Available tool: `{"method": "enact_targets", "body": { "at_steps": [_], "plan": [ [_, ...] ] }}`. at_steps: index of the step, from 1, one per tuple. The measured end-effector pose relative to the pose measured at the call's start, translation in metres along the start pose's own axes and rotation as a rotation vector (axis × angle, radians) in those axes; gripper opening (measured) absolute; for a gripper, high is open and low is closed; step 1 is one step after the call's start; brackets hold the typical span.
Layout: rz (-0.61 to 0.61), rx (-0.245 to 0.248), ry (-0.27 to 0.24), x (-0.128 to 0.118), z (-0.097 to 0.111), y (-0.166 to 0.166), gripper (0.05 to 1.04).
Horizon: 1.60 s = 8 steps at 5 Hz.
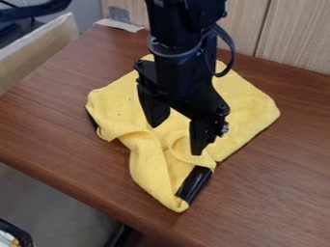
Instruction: Fold the clothe from bottom right to top left
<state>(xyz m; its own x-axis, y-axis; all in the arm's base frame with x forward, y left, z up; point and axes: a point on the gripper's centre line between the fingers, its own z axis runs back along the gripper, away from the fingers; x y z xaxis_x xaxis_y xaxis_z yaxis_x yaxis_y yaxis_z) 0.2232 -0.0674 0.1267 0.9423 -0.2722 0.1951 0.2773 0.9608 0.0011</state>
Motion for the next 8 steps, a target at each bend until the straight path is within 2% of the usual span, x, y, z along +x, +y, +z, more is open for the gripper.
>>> {"method": "enact_targets", "body": {
  "at_steps": [2,3,4,5,6,7,8],
  "plan": [
    [-0.032,0.006,0.013,-0.001,-0.005,-0.01,1.0],
    [-0.058,0.011,0.04,0.002,-0.013,-0.014,1.0],
    [-0.067,0.023,0.114,0.002,-0.033,-0.014,1.0],
    [-0.08,0.023,0.154,0.001,-0.047,-0.014,1.0],
    [-0.06,0.027,0.175,0.0,-0.055,-0.008,0.952],
    [-0.055,0.051,0.211,-0.003,-0.063,-0.005,0.666],
    [-0.038,0.059,0.21,-0.003,-0.063,-0.004,0.362]
  ]
}}
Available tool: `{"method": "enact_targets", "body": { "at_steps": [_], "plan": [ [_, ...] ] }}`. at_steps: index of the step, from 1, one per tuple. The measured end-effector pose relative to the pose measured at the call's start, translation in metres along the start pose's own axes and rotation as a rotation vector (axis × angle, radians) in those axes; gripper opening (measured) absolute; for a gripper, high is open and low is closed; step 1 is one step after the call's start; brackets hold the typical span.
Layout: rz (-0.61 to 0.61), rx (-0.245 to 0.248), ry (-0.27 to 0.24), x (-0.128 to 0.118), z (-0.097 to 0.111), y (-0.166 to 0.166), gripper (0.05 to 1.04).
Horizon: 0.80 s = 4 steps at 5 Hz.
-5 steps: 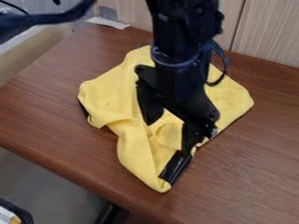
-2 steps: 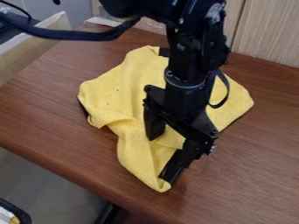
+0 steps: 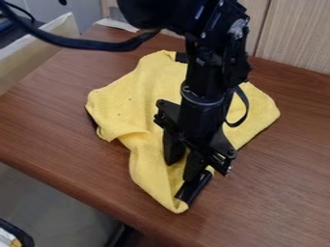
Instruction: Fold the clothe from bottom right to top left
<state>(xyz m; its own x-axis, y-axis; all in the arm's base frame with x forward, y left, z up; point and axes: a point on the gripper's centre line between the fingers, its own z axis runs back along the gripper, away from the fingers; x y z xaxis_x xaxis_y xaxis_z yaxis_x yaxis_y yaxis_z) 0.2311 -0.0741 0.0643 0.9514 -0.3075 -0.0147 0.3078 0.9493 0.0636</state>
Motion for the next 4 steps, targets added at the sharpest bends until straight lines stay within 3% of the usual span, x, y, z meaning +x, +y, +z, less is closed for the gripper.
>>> {"method": "enact_targets", "body": {
  "at_steps": [1,2,4],
  "plan": [
    [0.002,0.004,0.003,-0.001,-0.001,0.001,0.15],
    [-0.008,0.006,-0.012,-0.001,0.005,0.0,0.063],
    [-0.014,0.018,-0.105,-0.001,0.037,0.002,0.055]
  ]
}}
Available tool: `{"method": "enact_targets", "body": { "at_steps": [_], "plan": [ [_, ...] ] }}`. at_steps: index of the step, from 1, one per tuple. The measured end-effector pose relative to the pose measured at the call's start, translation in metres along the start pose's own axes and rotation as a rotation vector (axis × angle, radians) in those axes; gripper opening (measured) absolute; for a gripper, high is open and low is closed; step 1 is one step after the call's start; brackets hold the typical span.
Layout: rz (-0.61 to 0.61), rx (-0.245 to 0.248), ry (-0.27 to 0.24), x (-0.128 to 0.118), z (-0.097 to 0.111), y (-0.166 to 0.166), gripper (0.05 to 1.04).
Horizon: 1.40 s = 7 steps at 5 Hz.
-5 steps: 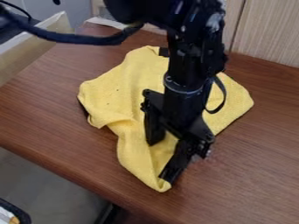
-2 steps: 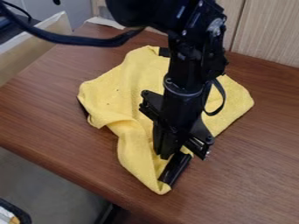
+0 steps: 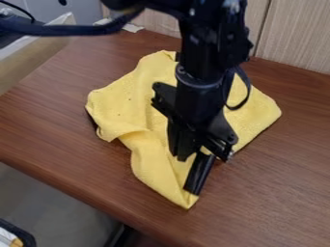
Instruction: Fold the clothe from bottom right to top left
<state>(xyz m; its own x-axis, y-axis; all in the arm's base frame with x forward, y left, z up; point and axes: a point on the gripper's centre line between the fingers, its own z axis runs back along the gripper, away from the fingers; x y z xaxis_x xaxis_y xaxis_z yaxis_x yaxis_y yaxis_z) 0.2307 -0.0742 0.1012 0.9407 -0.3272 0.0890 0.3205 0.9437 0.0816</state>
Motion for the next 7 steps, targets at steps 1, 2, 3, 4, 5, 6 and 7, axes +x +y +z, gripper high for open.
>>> {"method": "enact_targets", "body": {
  "at_steps": [1,2,3,4,5,6,7],
  "plan": [
    [0.033,-0.005,-0.046,0.017,0.019,0.012,0.055],
    [0.096,-0.016,-0.095,0.032,0.037,0.034,0.055],
    [0.164,-0.023,-0.141,0.047,0.054,0.062,0.055],
    [0.23,-0.029,-0.115,0.062,0.05,0.093,0.055],
    [0.267,-0.052,-0.072,0.077,0.031,0.118,0.055],
    [0.286,-0.093,-0.012,0.09,0.0,0.138,0.055],
    [0.298,-0.103,0.018,0.096,-0.021,0.151,0.055]
  ]
}}
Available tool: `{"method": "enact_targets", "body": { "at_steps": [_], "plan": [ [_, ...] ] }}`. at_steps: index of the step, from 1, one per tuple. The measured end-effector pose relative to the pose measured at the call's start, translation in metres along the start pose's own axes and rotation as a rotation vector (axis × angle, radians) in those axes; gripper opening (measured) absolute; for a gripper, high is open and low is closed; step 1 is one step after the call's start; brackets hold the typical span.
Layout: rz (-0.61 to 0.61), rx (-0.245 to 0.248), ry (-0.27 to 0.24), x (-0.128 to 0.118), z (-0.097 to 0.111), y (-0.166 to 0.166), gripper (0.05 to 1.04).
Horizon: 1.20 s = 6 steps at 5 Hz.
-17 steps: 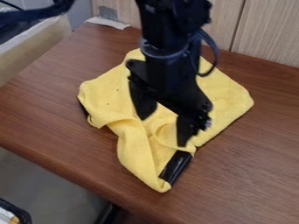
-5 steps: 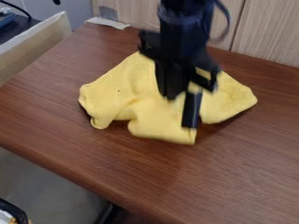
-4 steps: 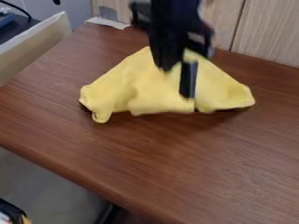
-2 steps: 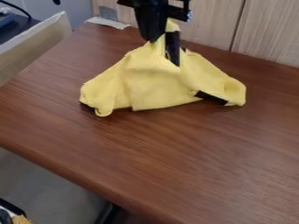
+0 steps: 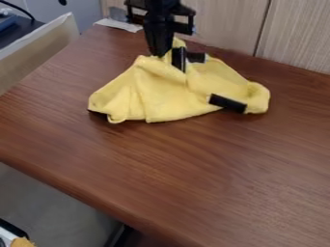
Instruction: Fold the clothe from bottom right to top left
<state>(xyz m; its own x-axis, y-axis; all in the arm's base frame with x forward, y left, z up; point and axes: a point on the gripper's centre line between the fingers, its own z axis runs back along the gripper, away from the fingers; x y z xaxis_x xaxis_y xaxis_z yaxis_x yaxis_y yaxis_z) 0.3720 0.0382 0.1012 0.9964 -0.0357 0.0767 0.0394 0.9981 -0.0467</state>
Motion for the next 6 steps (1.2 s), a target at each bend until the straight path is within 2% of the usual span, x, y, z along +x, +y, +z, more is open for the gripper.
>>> {"method": "enact_targets", "body": {
  "at_steps": [1,2,4,5,6],
  "plan": [
    [0.049,0.002,-0.023,0.006,-0.017,0.02,0.055],
    [0.067,-0.007,0.001,0.003,-0.037,0.03,0.055],
    [0.066,0.008,0.025,-0.006,-0.042,0.03,0.079],
    [0.071,0.012,0.032,-0.01,-0.037,0.03,0.221],
    [0.076,0.022,0.052,-0.013,-0.036,0.031,0.469]
  ]
}}
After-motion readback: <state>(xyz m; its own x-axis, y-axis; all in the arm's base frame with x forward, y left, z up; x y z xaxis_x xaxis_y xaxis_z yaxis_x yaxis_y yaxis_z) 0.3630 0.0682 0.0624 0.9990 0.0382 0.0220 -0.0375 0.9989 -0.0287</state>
